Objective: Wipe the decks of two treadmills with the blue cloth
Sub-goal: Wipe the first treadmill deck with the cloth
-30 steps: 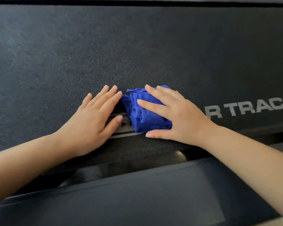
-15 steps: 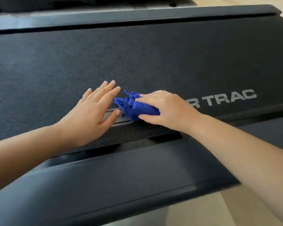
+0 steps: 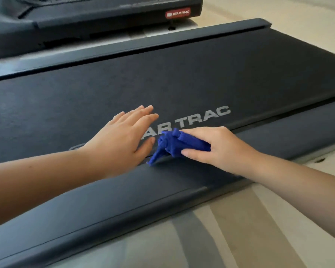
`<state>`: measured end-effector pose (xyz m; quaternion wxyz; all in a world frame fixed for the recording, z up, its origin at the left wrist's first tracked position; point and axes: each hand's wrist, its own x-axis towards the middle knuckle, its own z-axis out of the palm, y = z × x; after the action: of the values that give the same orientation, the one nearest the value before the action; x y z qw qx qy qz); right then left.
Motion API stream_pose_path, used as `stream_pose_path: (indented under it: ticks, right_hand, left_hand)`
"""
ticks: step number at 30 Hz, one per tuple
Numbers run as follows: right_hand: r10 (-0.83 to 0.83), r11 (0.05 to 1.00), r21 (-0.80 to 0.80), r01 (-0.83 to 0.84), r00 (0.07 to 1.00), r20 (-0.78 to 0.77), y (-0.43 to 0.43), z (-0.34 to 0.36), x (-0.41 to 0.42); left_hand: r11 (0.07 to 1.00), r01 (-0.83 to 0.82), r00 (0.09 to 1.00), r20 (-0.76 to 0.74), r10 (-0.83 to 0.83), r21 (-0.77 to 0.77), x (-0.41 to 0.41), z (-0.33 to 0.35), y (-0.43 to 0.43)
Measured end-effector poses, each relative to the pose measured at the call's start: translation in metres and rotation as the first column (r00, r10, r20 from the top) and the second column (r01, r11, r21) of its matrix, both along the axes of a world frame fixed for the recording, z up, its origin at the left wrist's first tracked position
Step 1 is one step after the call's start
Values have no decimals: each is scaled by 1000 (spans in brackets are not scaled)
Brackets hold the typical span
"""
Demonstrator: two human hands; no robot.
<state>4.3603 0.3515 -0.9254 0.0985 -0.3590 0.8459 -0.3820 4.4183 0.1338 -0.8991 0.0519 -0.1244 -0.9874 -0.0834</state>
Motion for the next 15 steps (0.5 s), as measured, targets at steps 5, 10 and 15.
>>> stream_pose_path:
  ticks: [5, 10, 15]
  right_hand:
    - [-228, 968, -104, 228, 974, 6, 87, 10, 6]
    - [-439, 889, -154, 432, 898, -17, 169, 15, 14]
    - [-633, 708, -302, 638, 763, 128, 211, 9, 27]
  left_hand:
    - [997, 73, 997, 4, -73, 22, -31, 7, 84]
    - [984, 178, 981, -74, -177, 12, -57, 13, 163]
    - [967, 248, 953, -160, -255, -63, -69, 20, 214]
